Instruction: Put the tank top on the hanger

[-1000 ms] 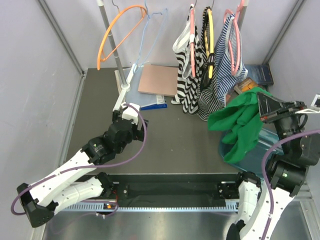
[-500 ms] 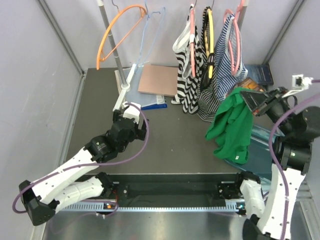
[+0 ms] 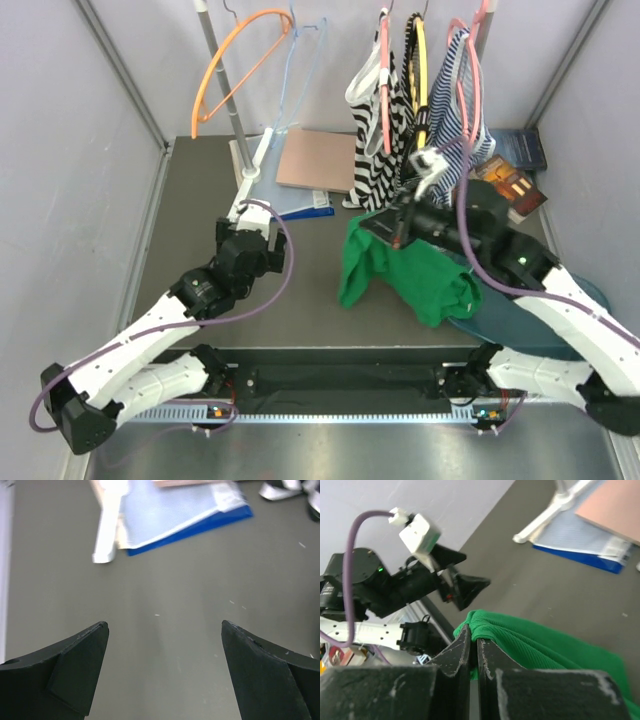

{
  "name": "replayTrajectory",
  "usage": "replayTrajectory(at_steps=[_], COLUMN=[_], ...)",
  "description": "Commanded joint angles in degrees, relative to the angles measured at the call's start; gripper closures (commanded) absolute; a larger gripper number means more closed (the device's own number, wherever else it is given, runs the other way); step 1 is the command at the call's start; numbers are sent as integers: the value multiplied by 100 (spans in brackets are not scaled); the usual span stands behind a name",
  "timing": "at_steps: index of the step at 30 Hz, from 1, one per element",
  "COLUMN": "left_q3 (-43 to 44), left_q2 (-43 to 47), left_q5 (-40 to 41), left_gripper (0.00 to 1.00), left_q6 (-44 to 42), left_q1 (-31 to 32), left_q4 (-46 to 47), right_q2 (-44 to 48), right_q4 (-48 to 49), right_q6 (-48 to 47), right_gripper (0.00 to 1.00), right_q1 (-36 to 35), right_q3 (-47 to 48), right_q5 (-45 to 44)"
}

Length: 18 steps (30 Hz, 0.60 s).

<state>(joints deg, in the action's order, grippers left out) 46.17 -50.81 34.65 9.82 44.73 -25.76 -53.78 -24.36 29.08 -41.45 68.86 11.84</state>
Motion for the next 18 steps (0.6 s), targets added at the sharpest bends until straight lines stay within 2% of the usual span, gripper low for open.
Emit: replayTrajectory(at_steps=[1, 4, 11, 15, 17, 18], left_q3=[129, 76, -82, -117, -100, -91], left_q2=[334, 720, 1459, 1565, 1591, 1600], left_q5=[515, 928, 1658, 1860, 1948, 1957], left_gripper=[1, 1, 1, 1, 1, 1], left_q6=[371, 476, 415, 380, 423, 432], left_q1=[-412, -641, -773, -773, -773, -773], left_q4=[36, 71, 291, 308, 247, 238], right_q2=[-885, -1658, -2935, -3340, -3455, -3560], right_q4=[572, 582, 283, 89, 238, 404], right_q6=[-262, -464, -772, -764, -562, -440], right_gripper=[100, 100, 100, 100, 98, 94], right_q1=[-1118, -1497, -1515, -1515, -1515, -1506], right_q3=[961, 1925, 3861, 3952, 3408, 3206], right_q5=[-1060, -991, -709, -1113, -1087, -1017])
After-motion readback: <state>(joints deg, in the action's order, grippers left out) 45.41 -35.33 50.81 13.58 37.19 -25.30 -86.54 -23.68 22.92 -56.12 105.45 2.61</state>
